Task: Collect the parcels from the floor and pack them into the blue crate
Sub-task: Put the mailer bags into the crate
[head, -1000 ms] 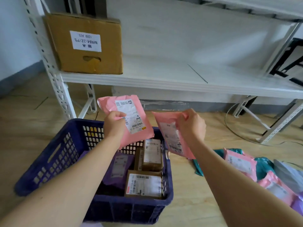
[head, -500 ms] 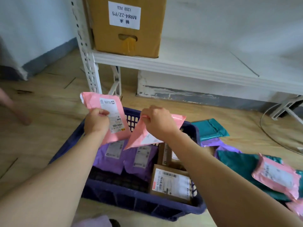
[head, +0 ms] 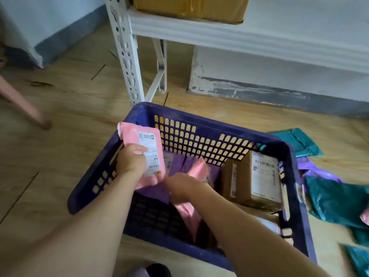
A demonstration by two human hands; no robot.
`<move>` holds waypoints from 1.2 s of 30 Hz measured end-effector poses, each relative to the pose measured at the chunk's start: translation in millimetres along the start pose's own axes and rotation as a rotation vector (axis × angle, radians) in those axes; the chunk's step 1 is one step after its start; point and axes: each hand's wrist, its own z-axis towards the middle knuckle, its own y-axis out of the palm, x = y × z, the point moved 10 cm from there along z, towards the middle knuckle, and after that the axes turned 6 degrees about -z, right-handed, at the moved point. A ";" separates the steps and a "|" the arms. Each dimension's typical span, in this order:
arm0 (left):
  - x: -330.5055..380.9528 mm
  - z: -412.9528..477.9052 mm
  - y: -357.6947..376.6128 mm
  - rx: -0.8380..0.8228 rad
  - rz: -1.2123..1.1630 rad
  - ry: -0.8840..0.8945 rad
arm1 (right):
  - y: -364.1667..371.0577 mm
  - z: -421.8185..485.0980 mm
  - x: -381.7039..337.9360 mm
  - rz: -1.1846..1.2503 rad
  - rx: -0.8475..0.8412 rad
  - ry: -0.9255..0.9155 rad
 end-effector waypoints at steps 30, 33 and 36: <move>-30.2 18.1 45.0 -0.092 0.194 -0.025 | 90.9 37.1 109.6 0.330 0.040 0.523; -34.9 19.2 45.5 -0.094 0.147 -0.052 | 99.0 46.7 106.1 0.289 -0.085 0.468; -39.7 22.7 43.3 -0.075 -0.005 -0.121 | 87.4 42.9 113.6 0.406 0.066 0.550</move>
